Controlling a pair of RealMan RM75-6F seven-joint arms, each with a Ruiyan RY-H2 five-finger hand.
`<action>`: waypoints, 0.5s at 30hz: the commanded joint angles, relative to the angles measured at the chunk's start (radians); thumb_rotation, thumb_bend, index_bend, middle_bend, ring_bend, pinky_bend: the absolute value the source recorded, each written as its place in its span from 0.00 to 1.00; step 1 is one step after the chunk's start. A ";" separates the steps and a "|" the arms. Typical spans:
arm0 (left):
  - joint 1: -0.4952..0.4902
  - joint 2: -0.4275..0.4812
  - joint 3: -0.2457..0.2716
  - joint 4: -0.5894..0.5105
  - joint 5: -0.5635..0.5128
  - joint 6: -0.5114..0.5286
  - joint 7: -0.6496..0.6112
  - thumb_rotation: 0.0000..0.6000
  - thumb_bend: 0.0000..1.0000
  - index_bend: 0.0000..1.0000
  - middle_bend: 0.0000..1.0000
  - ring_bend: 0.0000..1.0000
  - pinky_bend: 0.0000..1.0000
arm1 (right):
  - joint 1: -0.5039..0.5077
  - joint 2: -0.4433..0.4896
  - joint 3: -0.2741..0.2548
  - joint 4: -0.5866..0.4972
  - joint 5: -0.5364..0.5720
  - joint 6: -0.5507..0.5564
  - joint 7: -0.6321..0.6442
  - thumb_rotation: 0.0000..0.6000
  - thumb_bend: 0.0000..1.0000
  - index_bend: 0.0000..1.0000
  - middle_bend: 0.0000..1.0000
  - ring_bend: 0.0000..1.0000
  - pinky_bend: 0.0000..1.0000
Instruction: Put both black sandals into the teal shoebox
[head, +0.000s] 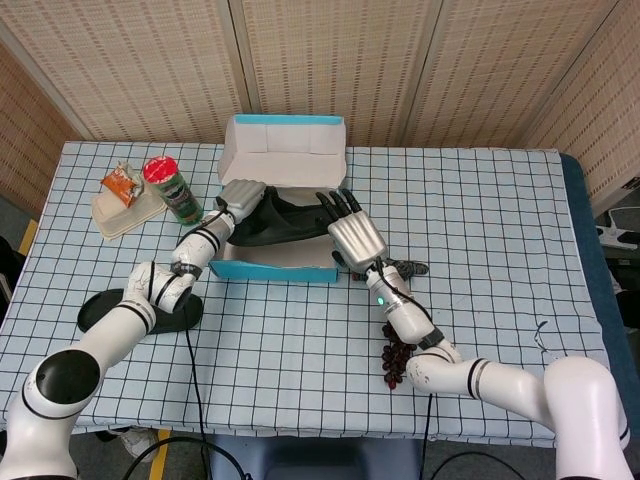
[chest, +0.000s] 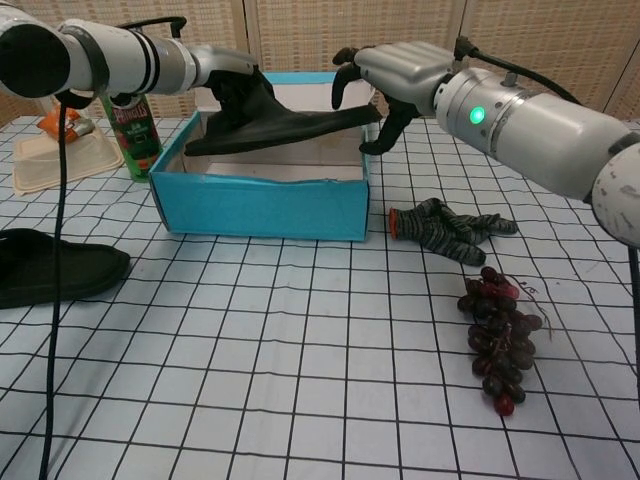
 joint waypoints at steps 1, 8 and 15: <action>0.003 0.007 0.008 -0.009 0.009 0.002 -0.007 1.00 0.50 0.69 0.76 0.59 0.60 | 0.009 -0.007 -0.004 0.017 -0.001 0.004 -0.006 1.00 0.17 0.25 0.00 0.00 0.00; 0.001 0.023 0.015 -0.023 0.014 -0.009 -0.025 1.00 0.50 0.69 0.76 0.59 0.60 | 0.014 -0.021 -0.012 0.034 -0.005 0.012 0.010 1.00 0.18 0.26 0.00 0.00 0.00; 0.005 0.037 0.023 -0.053 0.024 -0.006 -0.042 1.00 0.50 0.69 0.76 0.59 0.60 | 0.041 -0.110 -0.010 0.152 -0.043 0.067 0.033 1.00 0.20 0.45 0.10 0.00 0.01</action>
